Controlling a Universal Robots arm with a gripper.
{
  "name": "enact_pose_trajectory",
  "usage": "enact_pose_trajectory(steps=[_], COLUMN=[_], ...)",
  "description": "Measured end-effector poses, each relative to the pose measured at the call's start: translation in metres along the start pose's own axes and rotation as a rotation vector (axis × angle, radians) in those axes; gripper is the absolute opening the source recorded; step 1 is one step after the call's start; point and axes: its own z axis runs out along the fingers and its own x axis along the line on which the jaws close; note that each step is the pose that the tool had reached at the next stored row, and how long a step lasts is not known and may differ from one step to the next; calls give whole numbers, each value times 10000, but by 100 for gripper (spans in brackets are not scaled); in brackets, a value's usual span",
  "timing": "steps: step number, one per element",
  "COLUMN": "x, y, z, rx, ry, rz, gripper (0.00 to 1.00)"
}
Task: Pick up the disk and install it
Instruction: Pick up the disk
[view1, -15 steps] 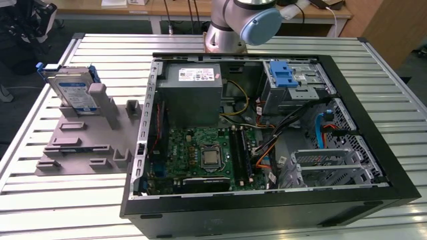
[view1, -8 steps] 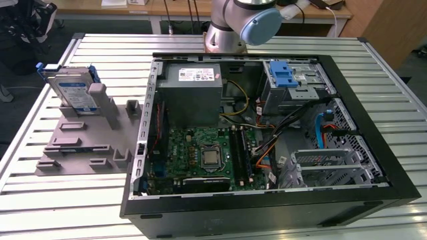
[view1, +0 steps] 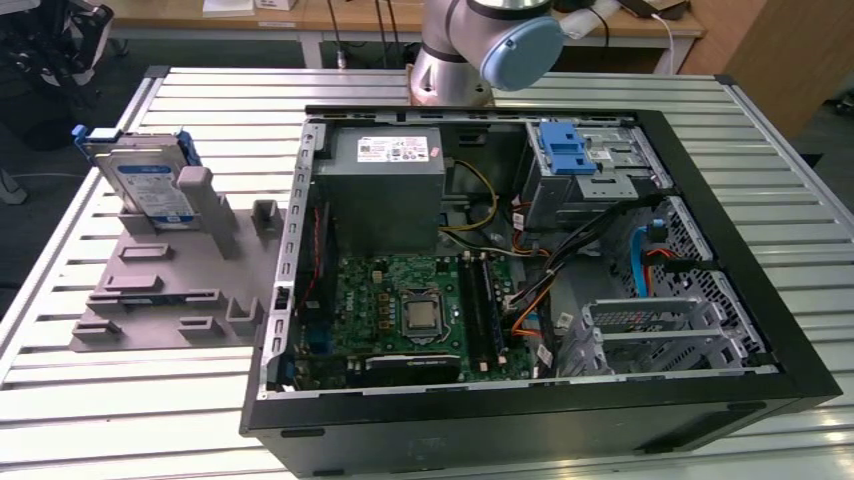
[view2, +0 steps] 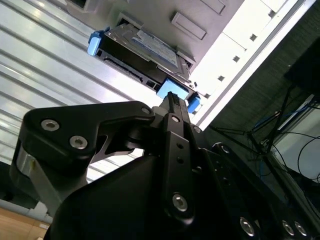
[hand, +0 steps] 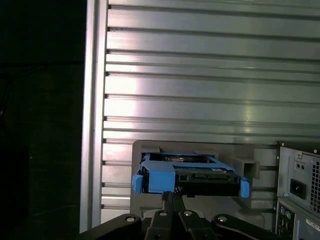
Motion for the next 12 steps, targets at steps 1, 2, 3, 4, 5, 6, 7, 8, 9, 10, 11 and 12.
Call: enact_pose_trajectory(steps=[1, 2, 3, 4, 5, 6, 7, 8, 9, 10, 11, 12], x=[2, 4, 6, 8, 9, 11, 13, 15, 17, 19, 22, 25], y=[0, 0, 0, 0, 0, 1, 0, 0, 0, 1, 0, 1], z=[0, 0, 1, 1, 2, 2, 3, 3, 4, 5, 6, 6], rx=[-2, -3, -4, -6, -8, -10, -11, -13, -14, -16, -18, -19], ry=[0, 0, -1, -1, -2, -2, -3, -3, -3, -4, -4, -4], rz=[-59, -118, -175, -234, -294, -358, -418, -477, -534, -590, -648, -708], gripper=[11, 11, 11, 11, 11, 11, 11, 11, 11, 11, 11, 11])
